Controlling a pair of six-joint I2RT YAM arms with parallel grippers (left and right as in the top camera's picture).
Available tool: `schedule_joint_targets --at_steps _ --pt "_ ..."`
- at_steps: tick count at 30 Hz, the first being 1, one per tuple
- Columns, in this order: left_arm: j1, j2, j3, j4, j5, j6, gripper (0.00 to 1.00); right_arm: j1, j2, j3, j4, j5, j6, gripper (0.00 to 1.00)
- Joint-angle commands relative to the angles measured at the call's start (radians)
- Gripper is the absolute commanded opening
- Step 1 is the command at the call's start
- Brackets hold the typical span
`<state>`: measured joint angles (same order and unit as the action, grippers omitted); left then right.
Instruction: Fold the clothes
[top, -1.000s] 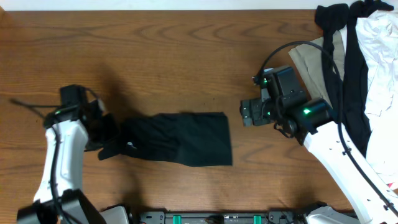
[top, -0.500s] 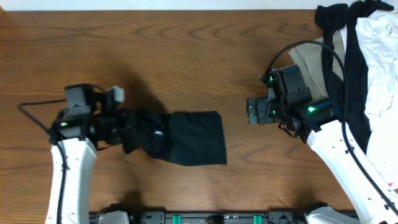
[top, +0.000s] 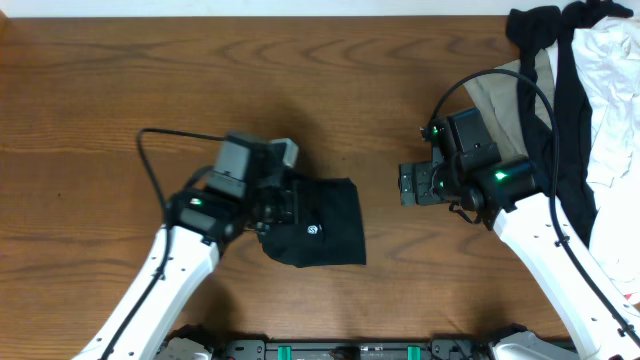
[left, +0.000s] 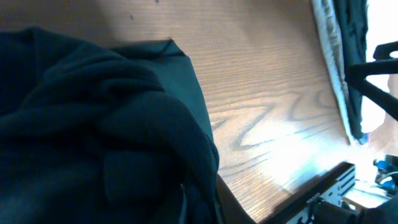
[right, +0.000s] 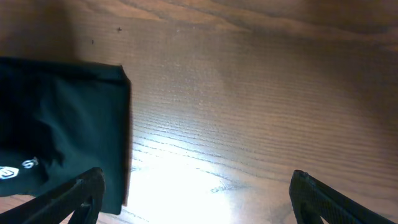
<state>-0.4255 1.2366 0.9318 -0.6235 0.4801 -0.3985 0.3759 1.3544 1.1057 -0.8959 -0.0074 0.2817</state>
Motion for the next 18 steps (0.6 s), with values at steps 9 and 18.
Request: schedule_joint_targets --at_steps 9,18 --pt "-0.167 0.145 0.026 0.114 -0.104 -0.135 0.17 -0.009 0.007 -0.006 -0.028 0.002 0.018 0.93" --pt "-0.276 0.237 0.026 0.285 -0.103 -0.191 0.36 -0.009 0.007 -0.006 -0.032 0.004 0.036 0.93"
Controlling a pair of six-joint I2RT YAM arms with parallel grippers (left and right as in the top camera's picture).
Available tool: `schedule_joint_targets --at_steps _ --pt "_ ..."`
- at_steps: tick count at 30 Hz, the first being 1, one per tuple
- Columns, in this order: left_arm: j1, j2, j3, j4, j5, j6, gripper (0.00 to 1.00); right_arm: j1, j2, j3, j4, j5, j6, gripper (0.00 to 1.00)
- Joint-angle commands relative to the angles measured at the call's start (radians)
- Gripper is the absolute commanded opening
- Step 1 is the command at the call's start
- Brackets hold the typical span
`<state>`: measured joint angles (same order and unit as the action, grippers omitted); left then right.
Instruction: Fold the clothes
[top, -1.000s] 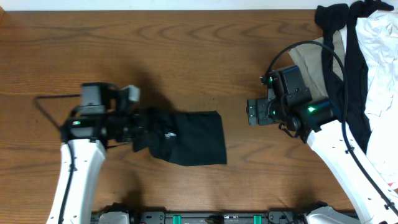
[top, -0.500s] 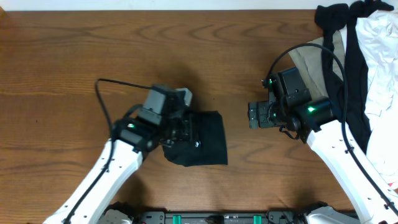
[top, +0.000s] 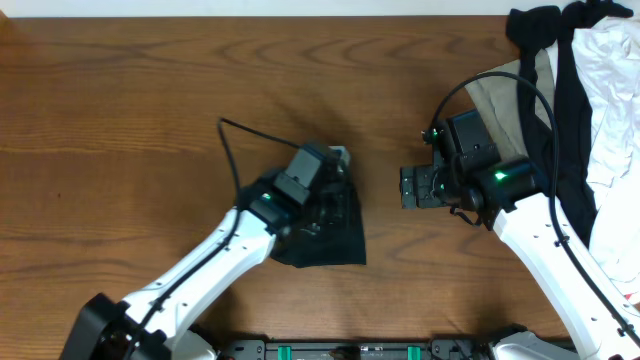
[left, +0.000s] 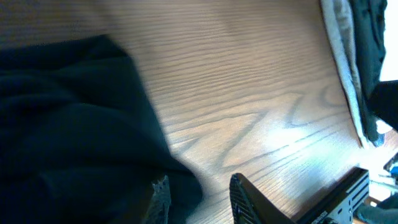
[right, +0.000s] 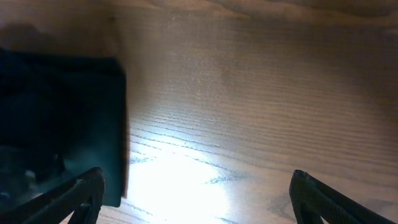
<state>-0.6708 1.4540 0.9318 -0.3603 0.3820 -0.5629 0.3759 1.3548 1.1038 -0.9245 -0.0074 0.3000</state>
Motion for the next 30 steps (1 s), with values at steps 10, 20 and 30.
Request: schedule_joint_targets --at_steps 10,20,30 --pt "0.010 -0.060 0.026 0.016 -0.013 0.058 0.37 -0.010 0.007 -0.004 -0.010 0.012 0.018 0.93" --pt "0.285 -0.454 0.044 -0.190 -0.208 0.147 0.43 0.014 0.007 -0.004 0.045 -0.241 -0.214 0.94" --pt "0.602 -0.499 0.036 -0.568 -0.253 0.140 0.47 0.277 0.090 -0.004 0.116 -0.177 -0.316 0.99"
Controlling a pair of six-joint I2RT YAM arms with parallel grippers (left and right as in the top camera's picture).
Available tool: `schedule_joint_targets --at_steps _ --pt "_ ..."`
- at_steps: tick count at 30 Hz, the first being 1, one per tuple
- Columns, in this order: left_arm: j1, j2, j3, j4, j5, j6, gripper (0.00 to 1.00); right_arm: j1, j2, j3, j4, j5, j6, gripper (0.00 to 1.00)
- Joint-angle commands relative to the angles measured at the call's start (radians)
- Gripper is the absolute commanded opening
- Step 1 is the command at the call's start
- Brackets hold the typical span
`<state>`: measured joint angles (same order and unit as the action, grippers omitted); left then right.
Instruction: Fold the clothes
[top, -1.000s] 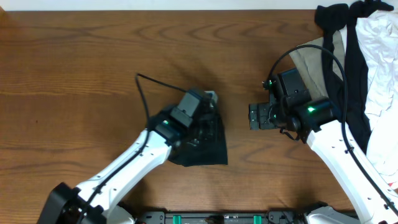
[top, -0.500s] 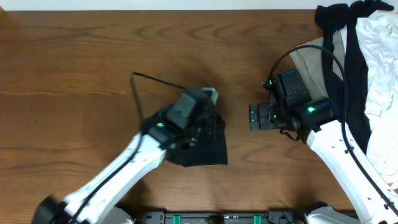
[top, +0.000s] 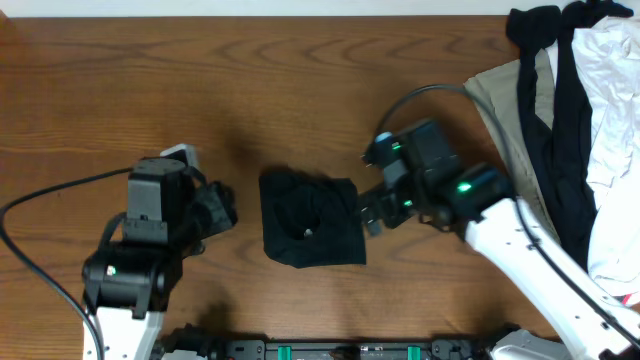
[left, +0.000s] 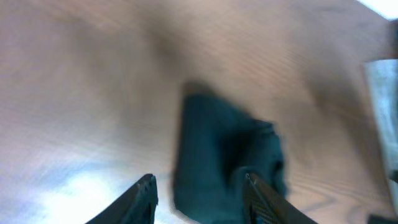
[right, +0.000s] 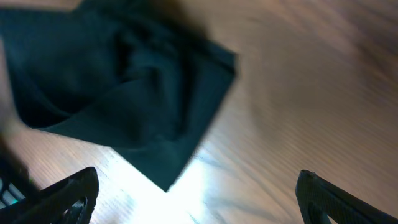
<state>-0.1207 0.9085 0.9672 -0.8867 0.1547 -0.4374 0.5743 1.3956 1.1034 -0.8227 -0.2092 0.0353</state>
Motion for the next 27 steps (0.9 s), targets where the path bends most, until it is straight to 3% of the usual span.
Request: schedule_joint_targets --at_steps 1,6,19,20,21,24,27 --pt "0.060 0.057 0.000 -0.049 -0.025 0.014 0.47 0.100 0.064 -0.003 0.022 0.033 -0.051 0.99" --pt "0.080 0.163 -0.001 -0.066 -0.025 0.014 0.65 0.214 0.168 -0.003 0.084 0.069 0.003 0.99" --pt "0.080 0.419 -0.001 -0.066 -0.024 0.014 0.66 0.399 0.215 -0.003 0.223 0.362 0.337 0.98" --pt "0.080 0.428 -0.001 -0.066 -0.024 0.014 0.66 0.399 0.215 -0.003 0.226 0.372 0.355 0.93" --pt "0.080 0.434 -0.001 -0.067 -0.023 0.014 0.66 0.399 0.215 -0.003 0.227 0.379 0.363 0.81" --pt "0.080 0.436 -0.001 -0.066 -0.010 0.014 0.66 0.399 0.219 -0.003 0.227 0.379 0.383 0.24" --pt "0.080 0.436 -0.001 -0.067 -0.010 0.014 0.66 0.397 0.222 -0.003 0.221 0.401 0.428 0.04"
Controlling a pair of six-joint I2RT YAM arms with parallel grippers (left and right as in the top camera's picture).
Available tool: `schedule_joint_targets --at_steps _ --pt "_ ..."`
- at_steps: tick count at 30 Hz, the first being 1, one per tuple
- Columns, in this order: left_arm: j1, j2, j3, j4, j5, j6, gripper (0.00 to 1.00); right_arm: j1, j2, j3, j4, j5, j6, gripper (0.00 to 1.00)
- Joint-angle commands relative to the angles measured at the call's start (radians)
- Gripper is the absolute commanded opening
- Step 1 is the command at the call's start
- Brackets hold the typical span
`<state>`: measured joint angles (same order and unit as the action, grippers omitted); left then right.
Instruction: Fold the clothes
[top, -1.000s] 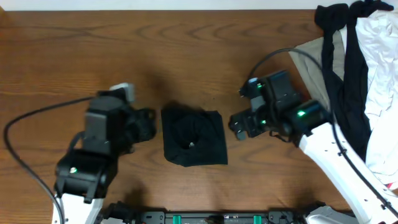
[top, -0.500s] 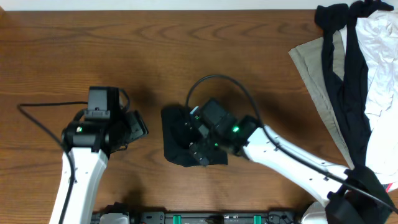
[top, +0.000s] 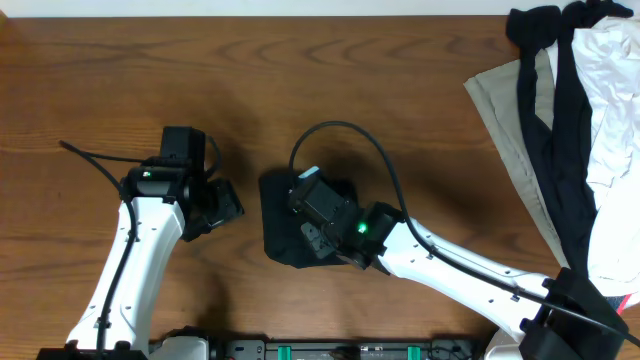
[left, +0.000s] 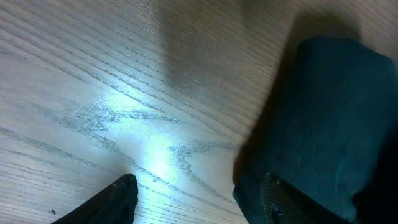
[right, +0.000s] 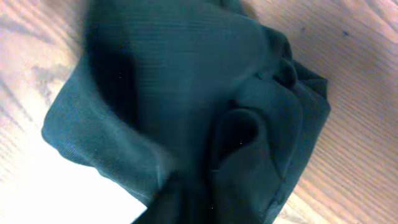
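A black garment (top: 278, 228) lies folded into a small bundle at the table's middle front. My right gripper (top: 322, 222) sits on top of it; in the right wrist view the dark cloth (right: 186, 87) fills the frame. The right gripper (right: 193, 205) is drawn together at the bottom middle, buried in the folds. My left gripper (top: 222, 203) stands open just left of the bundle. In the left wrist view its right fingertip (left: 280, 199) lies at the garment's (left: 336, 112) left edge, and the left gripper (left: 199, 202) spans bare wood.
A heap of unfolded clothes fills the back right corner: a white piece (top: 610, 70), a black one (top: 570, 120) and a beige one (top: 505, 100). The wooden table (top: 100, 80) stretches to the left. The right arm's cable loops above the bundle.
My right gripper was open at the bundle's right edge and is now on top of it, closed into the cloth. The left gripper stays open, now close to the bundle's left edge.
First my left gripper was on the garment's left side with cloth bunched under it, the right one open well to the right. Then the left arm reached across the garment. Later it stood off to the left, open, leaving a smaller bundle, which the right gripper has reached and grasped.
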<state>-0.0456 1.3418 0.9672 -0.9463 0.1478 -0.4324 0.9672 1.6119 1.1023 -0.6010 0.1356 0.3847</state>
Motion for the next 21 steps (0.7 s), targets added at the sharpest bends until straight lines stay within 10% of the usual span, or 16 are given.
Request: schedule_joint_targets --at_steps 1,10,14,21 --pt "0.005 0.003 -0.001 -0.007 -0.003 0.010 0.66 0.005 0.006 -0.002 -0.008 0.078 0.096 0.01" --pt "0.005 0.003 -0.001 -0.011 -0.002 0.010 0.66 -0.101 0.005 -0.002 -0.219 0.227 0.447 0.17" --pt "0.005 0.003 -0.001 -0.013 0.027 0.015 0.67 -0.177 0.005 -0.002 -0.246 0.231 0.434 0.47" --pt "0.005 0.003 -0.001 -0.013 0.159 0.106 0.67 -0.257 0.004 -0.002 -0.221 0.235 0.354 0.53"
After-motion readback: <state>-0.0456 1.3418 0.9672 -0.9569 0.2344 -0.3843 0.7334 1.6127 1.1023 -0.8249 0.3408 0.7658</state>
